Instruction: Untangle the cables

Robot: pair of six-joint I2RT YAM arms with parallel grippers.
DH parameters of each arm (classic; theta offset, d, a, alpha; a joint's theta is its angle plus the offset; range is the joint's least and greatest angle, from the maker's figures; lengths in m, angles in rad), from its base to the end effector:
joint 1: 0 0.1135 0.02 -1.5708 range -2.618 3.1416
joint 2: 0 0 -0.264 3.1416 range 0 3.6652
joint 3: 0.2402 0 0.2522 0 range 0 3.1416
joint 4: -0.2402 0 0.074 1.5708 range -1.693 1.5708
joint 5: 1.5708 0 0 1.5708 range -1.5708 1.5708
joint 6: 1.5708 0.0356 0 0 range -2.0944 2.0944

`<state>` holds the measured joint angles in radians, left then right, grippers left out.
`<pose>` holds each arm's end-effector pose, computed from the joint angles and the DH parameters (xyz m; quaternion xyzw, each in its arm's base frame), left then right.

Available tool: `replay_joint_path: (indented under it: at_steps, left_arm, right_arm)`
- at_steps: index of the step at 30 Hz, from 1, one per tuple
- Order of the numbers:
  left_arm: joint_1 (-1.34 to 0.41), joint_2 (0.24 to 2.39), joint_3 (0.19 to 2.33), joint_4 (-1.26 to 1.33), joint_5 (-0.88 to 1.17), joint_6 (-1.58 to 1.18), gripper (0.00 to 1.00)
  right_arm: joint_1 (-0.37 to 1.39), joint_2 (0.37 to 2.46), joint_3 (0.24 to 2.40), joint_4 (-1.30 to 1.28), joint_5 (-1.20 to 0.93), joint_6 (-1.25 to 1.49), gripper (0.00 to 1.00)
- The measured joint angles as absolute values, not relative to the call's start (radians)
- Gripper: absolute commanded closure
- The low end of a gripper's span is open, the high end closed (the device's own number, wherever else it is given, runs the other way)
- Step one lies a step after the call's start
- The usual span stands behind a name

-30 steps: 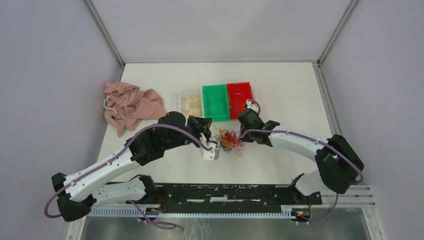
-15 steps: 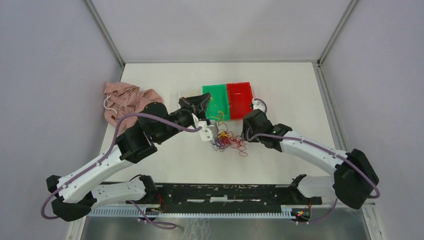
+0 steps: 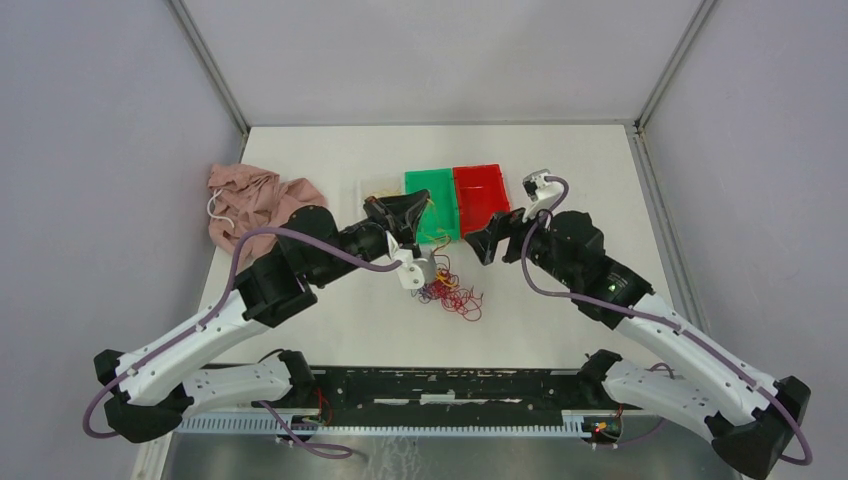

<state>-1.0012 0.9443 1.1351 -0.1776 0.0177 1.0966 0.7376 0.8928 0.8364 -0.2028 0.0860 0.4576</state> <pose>0.1094 -0.1721 0.4342 0.6120 0.3447 0.0277 0.7112 0.1561 0.1377 0.3371 -0.0845 0.7877 0.3146 0.5228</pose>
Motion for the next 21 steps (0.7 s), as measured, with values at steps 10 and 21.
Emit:
replay_joint_path:
  at_steps: [10, 21]
  left_arm:
    - [-1.001, 0.913, 1.099, -0.184, 0.137, 1.174, 0.96]
    - [-1.001, 0.927, 1.089, -0.176, 0.166, 1.203, 0.94]
  right_arm:
    - [0.732, 1.05, 0.97, -0.15, -0.191, 0.427, 0.1]
    - [0.732, 1.167, 1.0, -0.071, -0.384, 0.499, 0.12]
